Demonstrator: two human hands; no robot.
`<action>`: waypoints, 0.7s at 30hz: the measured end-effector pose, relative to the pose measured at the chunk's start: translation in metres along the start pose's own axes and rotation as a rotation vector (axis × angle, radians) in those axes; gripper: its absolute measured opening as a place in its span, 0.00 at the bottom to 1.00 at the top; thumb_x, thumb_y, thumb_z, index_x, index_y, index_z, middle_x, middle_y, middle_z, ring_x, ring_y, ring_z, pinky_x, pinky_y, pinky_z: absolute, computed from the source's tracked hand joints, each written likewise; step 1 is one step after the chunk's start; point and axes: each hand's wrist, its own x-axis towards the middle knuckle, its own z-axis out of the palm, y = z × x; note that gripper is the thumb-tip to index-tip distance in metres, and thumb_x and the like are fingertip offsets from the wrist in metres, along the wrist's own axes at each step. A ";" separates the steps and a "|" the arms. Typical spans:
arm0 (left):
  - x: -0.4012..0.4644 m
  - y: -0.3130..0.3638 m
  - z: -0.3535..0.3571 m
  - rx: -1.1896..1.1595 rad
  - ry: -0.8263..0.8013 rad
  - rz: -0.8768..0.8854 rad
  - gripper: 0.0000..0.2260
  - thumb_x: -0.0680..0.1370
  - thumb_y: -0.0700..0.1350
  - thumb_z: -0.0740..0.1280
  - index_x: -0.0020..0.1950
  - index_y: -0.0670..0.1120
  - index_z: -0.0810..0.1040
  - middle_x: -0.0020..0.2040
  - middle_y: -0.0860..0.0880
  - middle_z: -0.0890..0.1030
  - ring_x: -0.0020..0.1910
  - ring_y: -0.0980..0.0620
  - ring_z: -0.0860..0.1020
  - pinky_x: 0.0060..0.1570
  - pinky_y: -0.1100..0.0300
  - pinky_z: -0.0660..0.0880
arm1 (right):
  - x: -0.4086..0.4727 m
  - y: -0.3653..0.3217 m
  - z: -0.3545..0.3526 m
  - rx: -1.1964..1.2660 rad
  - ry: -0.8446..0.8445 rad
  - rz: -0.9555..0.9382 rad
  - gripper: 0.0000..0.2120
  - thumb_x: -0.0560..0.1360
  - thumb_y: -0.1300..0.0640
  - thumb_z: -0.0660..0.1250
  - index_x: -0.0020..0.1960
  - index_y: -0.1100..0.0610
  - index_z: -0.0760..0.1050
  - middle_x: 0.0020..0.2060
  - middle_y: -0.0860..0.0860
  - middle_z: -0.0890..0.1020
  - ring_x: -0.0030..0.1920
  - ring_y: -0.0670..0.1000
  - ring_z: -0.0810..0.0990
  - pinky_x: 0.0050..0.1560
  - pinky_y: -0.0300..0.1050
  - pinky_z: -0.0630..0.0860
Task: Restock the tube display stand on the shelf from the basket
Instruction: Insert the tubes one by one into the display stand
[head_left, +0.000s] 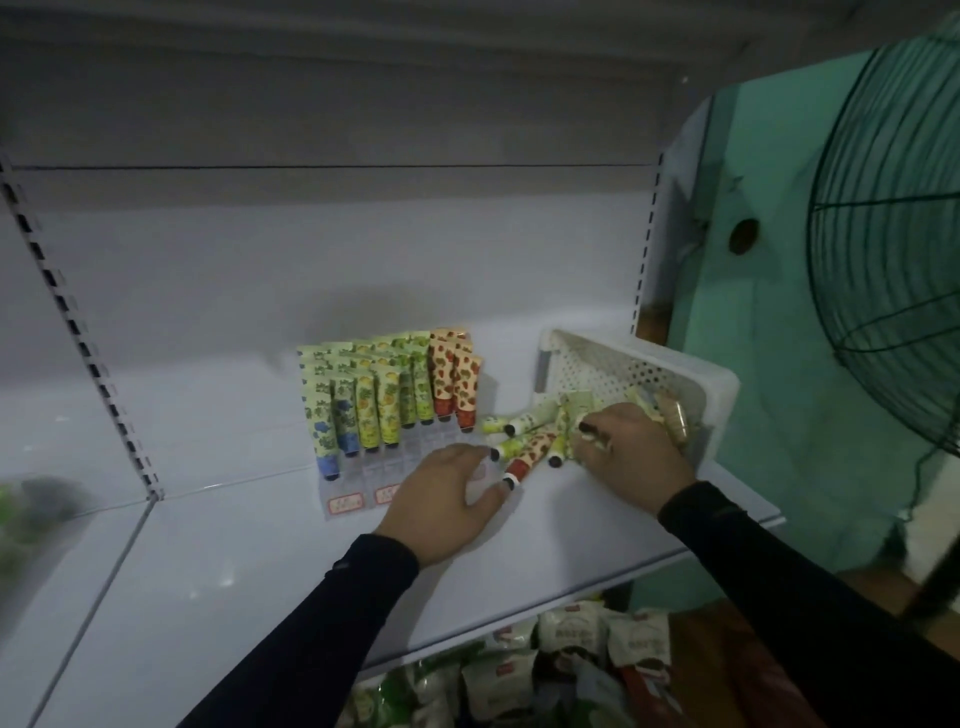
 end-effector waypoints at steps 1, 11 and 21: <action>0.008 0.006 0.007 0.005 -0.018 0.016 0.24 0.81 0.58 0.59 0.74 0.48 0.67 0.71 0.50 0.71 0.68 0.52 0.69 0.59 0.66 0.62 | -0.001 0.003 0.000 -0.005 -0.024 0.014 0.18 0.76 0.50 0.68 0.61 0.59 0.78 0.60 0.57 0.75 0.61 0.54 0.74 0.55 0.32 0.62; 0.078 0.025 0.056 0.319 -0.018 0.088 0.16 0.80 0.51 0.60 0.64 0.44 0.73 0.57 0.43 0.78 0.57 0.42 0.74 0.51 0.55 0.68 | 0.025 0.011 0.017 -0.116 -0.055 0.082 0.15 0.78 0.50 0.63 0.58 0.58 0.75 0.56 0.57 0.75 0.55 0.56 0.75 0.55 0.45 0.71; 0.098 0.027 0.072 0.461 -0.039 0.024 0.10 0.78 0.43 0.60 0.58 0.44 0.76 0.53 0.44 0.81 0.53 0.44 0.77 0.47 0.56 0.68 | 0.069 0.019 0.032 -0.381 -0.161 0.247 0.31 0.77 0.34 0.53 0.66 0.56 0.71 0.63 0.59 0.73 0.63 0.60 0.71 0.63 0.53 0.69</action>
